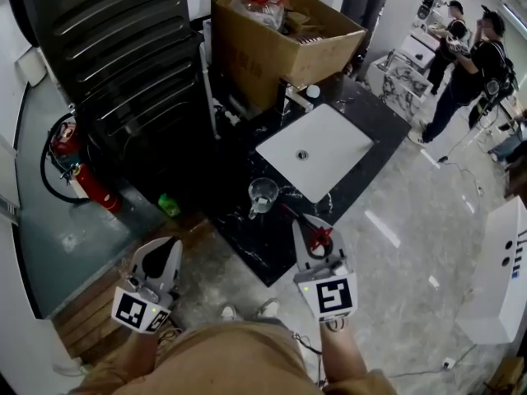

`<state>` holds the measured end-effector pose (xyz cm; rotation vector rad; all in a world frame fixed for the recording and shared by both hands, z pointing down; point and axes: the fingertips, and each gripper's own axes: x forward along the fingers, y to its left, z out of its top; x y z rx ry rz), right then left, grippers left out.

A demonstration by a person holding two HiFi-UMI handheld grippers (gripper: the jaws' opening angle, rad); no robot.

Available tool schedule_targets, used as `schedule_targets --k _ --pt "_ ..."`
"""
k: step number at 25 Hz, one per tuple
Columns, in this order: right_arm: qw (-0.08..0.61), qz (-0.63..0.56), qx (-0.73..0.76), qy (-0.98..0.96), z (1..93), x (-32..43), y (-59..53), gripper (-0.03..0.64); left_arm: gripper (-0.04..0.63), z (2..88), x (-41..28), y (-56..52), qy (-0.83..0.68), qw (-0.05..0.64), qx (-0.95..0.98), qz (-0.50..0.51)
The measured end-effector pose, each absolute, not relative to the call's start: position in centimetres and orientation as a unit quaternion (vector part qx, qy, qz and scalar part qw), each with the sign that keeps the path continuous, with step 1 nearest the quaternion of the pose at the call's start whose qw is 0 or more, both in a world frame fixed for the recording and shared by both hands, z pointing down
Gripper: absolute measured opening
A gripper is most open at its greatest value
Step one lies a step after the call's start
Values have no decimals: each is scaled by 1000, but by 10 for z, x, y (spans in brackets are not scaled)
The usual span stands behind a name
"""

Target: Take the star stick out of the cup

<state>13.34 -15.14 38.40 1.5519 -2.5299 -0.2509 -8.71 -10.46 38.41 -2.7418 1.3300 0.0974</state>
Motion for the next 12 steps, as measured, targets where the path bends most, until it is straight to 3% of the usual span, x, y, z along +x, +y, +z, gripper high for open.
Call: schedule_targets --k 12 --pt "56 -49 548 -833 377 167 -142 14 0 382 -81 -109 427 42 -902 40"
